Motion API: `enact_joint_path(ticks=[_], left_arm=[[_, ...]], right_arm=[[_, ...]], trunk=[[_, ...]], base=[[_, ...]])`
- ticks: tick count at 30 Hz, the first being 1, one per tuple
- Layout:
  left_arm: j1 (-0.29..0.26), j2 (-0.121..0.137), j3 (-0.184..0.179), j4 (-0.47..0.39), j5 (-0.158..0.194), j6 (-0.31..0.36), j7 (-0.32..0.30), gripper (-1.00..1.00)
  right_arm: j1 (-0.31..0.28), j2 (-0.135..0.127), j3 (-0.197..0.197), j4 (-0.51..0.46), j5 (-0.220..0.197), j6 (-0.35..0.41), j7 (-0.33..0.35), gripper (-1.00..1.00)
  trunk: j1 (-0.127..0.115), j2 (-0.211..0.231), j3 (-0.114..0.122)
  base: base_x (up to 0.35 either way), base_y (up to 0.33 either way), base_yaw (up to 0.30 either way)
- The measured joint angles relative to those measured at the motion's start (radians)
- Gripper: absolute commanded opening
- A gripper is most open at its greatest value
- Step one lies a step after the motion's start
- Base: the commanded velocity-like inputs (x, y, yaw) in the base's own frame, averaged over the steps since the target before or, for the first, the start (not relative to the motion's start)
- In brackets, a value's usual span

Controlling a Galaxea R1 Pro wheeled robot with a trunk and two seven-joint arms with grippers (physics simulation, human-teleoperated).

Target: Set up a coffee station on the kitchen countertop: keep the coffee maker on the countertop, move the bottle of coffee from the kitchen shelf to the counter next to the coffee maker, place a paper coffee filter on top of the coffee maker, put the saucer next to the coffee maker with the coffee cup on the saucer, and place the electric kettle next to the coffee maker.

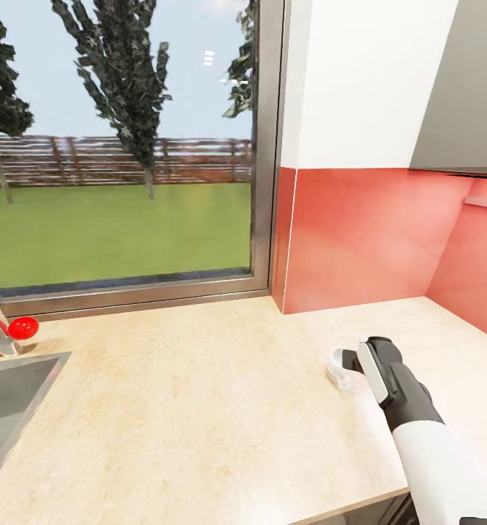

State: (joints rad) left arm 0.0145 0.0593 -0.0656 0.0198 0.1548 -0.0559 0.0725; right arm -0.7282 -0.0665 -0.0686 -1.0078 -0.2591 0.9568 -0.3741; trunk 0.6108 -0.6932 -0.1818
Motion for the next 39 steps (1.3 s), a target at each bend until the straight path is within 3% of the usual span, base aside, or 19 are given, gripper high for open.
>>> enact_joint_path(ticks=[8, 20, 27, 28, 29, 39], left_arm=[[0.0, -0.001, -0.002, -0.002, 0.0, -0.001, 0.0, 1.0], [0.0, -0.001, -0.002, -0.002, 0.0, -0.001, 0.0, 1.0], [-0.001, -0.006, -0.005, -0.003, 0.0, 0.0, 0.029, 1.0], [-0.001, -0.006, -0.004, -0.003, 0.0, 0.0, 0.042, 1.0], [-0.001, -0.008, 0.004, -0.003, 0.001, 0.003, 0.061, 1.0], [-0.003, -0.008, 0.006, -0.005, 0.007, 0.001, 0.062, 1.0]], right_arm=[[0.0, 0.008, 0.006, -0.188, 0.0, 0.005, -0.001, -1.0], [0.0, 0.013, 0.01, -0.24, 0.0, 0.009, -0.002, -1.0], [0.0, 0.013, 0.012, -0.257, -0.001, 0.007, -0.002, -1.0], [0.0, 0.014, 0.012, -0.257, -0.002, 0.007, -0.002, -1.0], [0.0, 0.035, 0.012, -0.253, -0.008, 0.005, 0.0, -1.0], [0.0, 0.037, 0.012, -0.25, 0.0, 0.006, 0.0, -1.0]], trunk=[[0.0, 0.0, 0.0], [0.0, 0.0, 0.0], [0.001, 0.0, 0.0], [0.001, 0.0, 0.0], [0.001, 0.0, 0.0], [0.001, 0.0, 0.0]], base=[[0.0, 0.0, 0.0], [-0.009, 0.0, 0.0], [-0.308, 0.021, 0.0], [-0.321, 0.158, 0.267], [-0.319, 0.163, 0.271], [-0.301, 0.197, 0.277]])
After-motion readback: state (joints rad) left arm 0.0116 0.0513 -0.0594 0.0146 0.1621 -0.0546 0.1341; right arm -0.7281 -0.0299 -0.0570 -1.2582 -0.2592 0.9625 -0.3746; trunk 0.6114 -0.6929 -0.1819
